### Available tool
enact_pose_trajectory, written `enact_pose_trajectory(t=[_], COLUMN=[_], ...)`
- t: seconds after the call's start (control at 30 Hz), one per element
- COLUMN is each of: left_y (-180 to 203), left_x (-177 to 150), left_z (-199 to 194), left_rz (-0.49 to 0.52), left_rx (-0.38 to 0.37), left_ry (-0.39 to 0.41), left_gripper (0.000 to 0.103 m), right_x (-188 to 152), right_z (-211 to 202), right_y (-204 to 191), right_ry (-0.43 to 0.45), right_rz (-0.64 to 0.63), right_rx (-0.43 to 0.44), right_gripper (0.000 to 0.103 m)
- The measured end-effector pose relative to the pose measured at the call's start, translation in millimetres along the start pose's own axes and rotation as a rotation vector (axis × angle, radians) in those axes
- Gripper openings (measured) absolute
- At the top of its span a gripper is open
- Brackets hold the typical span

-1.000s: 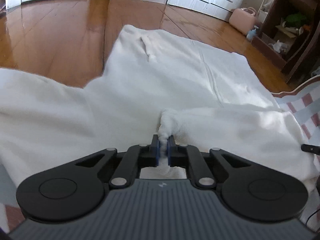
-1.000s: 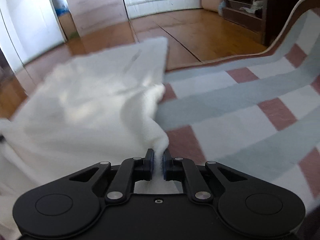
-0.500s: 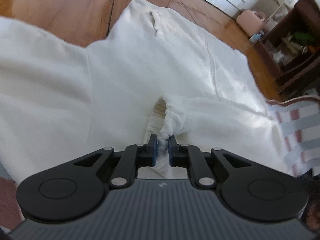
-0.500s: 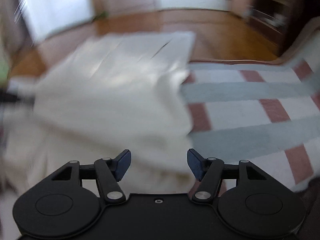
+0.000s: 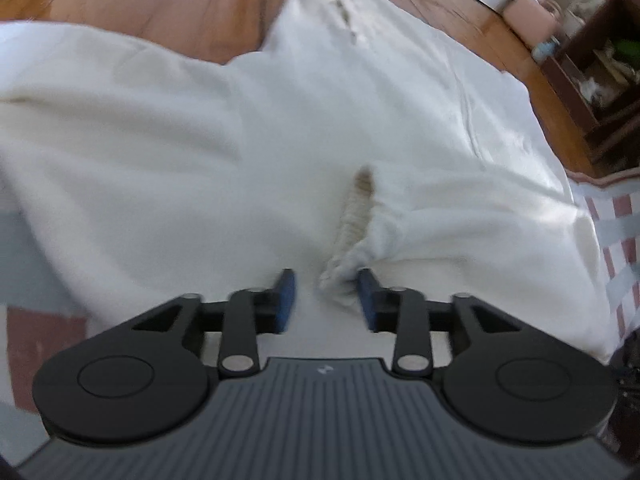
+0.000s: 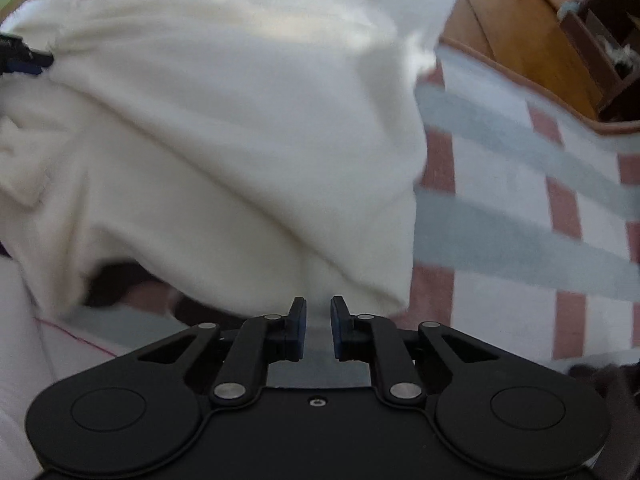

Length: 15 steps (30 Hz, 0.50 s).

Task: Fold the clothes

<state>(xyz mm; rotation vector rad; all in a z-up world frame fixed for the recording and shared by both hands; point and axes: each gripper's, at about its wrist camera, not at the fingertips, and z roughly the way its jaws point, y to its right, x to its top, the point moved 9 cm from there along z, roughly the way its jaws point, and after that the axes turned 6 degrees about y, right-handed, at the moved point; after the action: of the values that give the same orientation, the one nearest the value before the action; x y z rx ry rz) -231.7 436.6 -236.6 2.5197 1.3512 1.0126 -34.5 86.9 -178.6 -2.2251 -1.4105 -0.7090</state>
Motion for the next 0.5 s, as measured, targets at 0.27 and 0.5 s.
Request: enact_pose_trajectory(t=[0.27, 0.5], left_y=[-57.0, -160.5], left_x=[39.9, 39.7], left_z=[-46.7, -78.9], left_rz=[-0.222, -0.415], left_rx=[0.046, 0.196], left_ry=[0.234, 0.191], left_gripper=[0.051, 0.063], right_x=[65.8, 99.5], right_z=[-13.5, 11.1], right_y=[-47.1, -81.2], right_ry=[0.114, 0.144], right_rz=[-0.002, -0.082], right_rx=[0.138, 0.179], right_gripper=[0.036, 0.042])
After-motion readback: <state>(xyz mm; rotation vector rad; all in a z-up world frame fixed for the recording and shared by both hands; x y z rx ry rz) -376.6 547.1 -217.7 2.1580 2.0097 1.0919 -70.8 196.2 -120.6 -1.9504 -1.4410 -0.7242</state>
